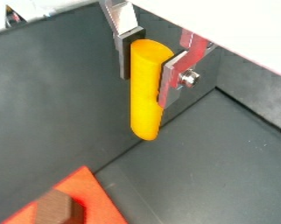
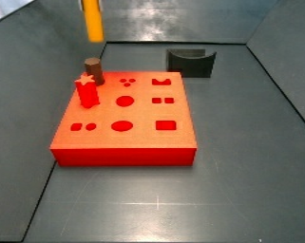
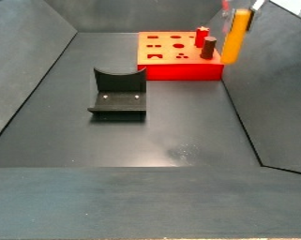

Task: Pick up the oval object. Move up. Move to above the board. Insert the oval object.
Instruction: Move to above the board.

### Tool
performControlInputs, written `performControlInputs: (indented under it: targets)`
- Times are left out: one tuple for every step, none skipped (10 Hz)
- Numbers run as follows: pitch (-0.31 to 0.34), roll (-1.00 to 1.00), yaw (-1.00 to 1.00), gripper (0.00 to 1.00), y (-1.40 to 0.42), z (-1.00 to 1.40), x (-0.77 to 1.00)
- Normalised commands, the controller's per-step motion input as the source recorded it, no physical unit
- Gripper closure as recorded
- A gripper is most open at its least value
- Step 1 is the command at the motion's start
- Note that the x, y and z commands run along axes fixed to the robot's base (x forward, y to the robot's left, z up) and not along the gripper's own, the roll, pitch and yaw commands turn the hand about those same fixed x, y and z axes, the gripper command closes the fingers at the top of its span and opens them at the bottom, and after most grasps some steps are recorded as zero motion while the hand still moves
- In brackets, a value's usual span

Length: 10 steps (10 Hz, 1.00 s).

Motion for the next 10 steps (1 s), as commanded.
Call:
performControlInputs:
  targets:
    - [0.019, 0.03, -0.03, 1.00, -0.15, 1.00, -0.14]
    - [0.024, 0.04, -0.01, 1.00, -0.13, 1.00, -0.13]
    - [0.037, 0.03, 0.00, 1.00, -0.11, 1.00, -0.11]
    - [0.051, 0.03, 0.01, 1.00, -0.09, 0.94, -0.08]
    - [0.066, 0.03, 0.01, 1.00, -0.07, 0.78, -0.04]
    - [0.080, 0.02, 0.01, 1.00, -0.05, 0.62, -0.01]
    - [0.090, 0.02, 0.02, 1.00, -0.03, 0.41, 0.00]
    - [0.087, 0.01, 0.02, 1.00, -0.02, 0.25, 0.00]
    - [0.200, 0.00, -0.53, 1.00, -1.00, 0.28, 0.70]
    - [0.193, 0.01, -0.51, 1.00, -1.00, 0.26, 0.70]
